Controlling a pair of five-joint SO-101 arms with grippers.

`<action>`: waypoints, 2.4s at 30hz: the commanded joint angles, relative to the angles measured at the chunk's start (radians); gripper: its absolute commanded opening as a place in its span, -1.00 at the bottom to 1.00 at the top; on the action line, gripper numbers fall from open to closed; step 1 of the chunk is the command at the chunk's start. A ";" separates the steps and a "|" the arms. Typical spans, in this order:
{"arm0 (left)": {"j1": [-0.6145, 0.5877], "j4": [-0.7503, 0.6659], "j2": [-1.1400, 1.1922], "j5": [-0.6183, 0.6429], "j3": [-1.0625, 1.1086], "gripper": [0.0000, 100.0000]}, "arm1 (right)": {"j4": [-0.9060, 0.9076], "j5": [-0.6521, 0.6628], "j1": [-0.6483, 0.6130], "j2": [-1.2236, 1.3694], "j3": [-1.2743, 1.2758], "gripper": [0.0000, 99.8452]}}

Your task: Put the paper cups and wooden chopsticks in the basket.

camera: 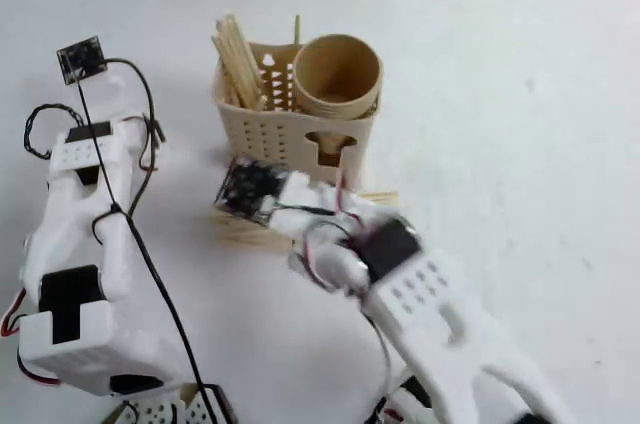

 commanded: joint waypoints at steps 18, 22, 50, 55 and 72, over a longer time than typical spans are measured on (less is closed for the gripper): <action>0.005 -0.018 -0.027 0.006 -0.008 -0.67 | -0.427 0.157 -0.036 0.631 0.107 -0.62; 0.005 -0.018 -0.027 0.006 -0.006 -0.67 | -0.435 0.157 -0.036 0.664 0.106 -0.67; 0.005 -0.018 -0.027 0.006 -0.006 -0.67 | -0.343 0.038 0.053 0.124 0.218 -0.96; 0.005 -0.018 -0.027 0.006 -0.006 -0.67 | -0.364 0.038 0.041 0.124 0.279 -0.96; 0.021 -0.038 -0.027 -0.018 -0.005 -0.67 | -0.329 -0.147 0.136 -0.568 0.717 -0.97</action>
